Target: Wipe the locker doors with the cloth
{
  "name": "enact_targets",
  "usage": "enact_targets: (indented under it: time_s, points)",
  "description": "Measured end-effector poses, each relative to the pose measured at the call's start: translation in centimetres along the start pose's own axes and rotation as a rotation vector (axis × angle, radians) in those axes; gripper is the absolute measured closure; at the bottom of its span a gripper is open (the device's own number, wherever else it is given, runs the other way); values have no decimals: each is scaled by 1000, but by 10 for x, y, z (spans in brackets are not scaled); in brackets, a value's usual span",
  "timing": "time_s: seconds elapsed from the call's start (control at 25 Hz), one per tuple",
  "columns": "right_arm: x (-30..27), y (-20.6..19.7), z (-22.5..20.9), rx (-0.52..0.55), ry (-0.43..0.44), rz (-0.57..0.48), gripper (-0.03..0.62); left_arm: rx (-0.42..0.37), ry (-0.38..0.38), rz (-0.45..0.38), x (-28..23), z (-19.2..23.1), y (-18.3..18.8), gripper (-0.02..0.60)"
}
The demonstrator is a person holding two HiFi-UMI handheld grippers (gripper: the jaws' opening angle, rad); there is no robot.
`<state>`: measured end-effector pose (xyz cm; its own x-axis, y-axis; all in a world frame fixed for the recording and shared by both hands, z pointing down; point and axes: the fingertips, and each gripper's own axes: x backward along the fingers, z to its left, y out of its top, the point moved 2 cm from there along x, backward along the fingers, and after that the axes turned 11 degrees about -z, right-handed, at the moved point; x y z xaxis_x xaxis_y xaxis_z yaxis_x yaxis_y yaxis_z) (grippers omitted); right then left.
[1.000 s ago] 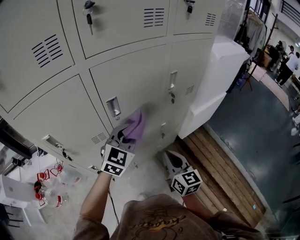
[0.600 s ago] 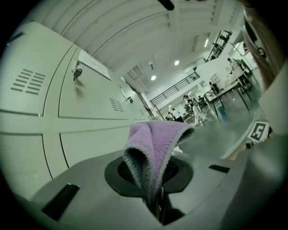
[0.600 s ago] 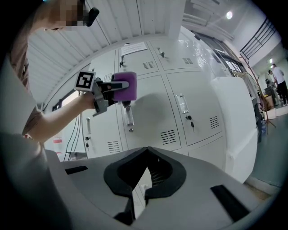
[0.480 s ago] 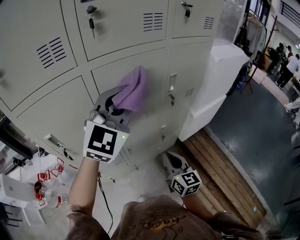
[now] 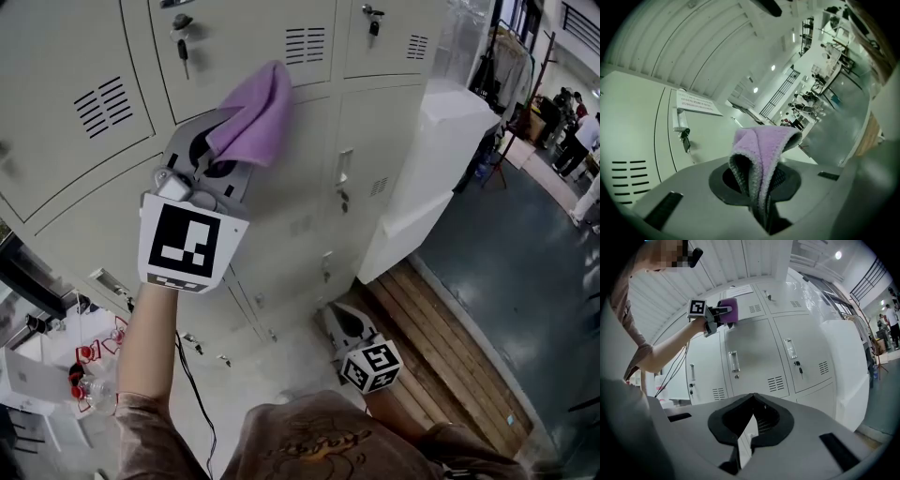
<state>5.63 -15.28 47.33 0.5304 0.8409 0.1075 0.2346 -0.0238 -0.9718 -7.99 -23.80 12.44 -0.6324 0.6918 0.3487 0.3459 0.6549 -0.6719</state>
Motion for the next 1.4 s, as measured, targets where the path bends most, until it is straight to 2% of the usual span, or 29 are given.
enact_targets:
  time_s: [0.2,0.48,0.64,1.4]
  points:
    - [1,0,-4,0,-11,0,597,-21,5,44,-15,7,-13,543]
    - [2,-1,-9,-2,-27,-1,597,8,-6,131,-30,-4,-52,543]
    - [3,2,-12,2,-36,-7,597,-15,-17,174,-36,-12,-60,543]
    - [13,-1,-16,-7,-68,-6,597,62,-47,301,-34,-50,-102,543]
